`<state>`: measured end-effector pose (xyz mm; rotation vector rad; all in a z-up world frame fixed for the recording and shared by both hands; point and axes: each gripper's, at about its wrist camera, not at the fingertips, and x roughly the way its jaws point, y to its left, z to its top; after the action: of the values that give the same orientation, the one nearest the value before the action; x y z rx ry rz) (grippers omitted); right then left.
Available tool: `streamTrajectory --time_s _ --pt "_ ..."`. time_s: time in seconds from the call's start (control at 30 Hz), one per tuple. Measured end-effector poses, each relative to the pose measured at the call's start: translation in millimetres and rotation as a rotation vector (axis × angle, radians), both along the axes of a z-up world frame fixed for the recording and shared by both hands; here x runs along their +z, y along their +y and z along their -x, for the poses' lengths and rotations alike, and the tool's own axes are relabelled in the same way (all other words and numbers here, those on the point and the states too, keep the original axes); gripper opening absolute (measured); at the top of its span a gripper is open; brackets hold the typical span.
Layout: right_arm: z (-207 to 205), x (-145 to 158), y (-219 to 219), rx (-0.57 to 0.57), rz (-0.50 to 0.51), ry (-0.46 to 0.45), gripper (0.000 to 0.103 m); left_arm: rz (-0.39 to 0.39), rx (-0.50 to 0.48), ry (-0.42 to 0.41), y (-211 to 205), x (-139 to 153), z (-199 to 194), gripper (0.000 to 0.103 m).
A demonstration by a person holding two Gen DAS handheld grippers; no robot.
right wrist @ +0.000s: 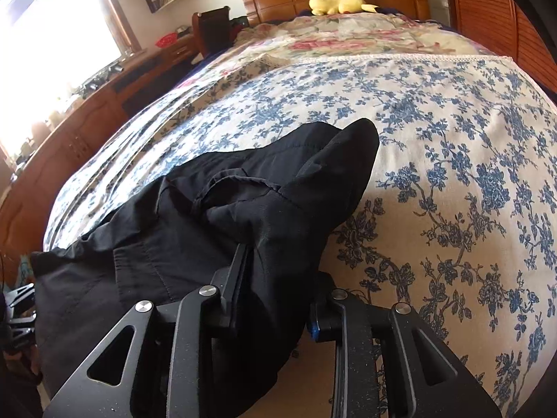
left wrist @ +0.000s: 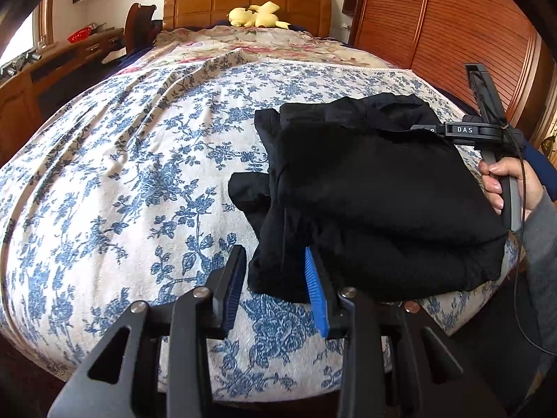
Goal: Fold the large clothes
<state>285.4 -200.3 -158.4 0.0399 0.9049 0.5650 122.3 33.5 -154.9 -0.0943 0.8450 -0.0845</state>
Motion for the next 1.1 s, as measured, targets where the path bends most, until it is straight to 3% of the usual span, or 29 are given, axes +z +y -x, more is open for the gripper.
streamTrajectory --time_s 0.2,0.47,0.93,1.1 --pt "-1.0 -6.4 1.4 -0.016 0.018 0.003 0.034 0.002 -0.002 0.01 -1.2 -8.9 -3.7 0.034" --pt "-6.7 -14.5 -2.2 -0.045 0.026 0.015 0.055 0.015 -0.001 0.012 -1.6 -12.0 -5.1 0.035" --pt "-10.6 -17.0 6.8 -0.045 0.015 0.014 0.057 0.062 0.0 0.005 2.3 -14.2 -1.9 0.034" --pt "-8.3 -13.7 11.6 -0.041 0.025 -0.003 0.054 0.056 -0.049 -0.01 0.2 -14.0 -0.8 0.023"
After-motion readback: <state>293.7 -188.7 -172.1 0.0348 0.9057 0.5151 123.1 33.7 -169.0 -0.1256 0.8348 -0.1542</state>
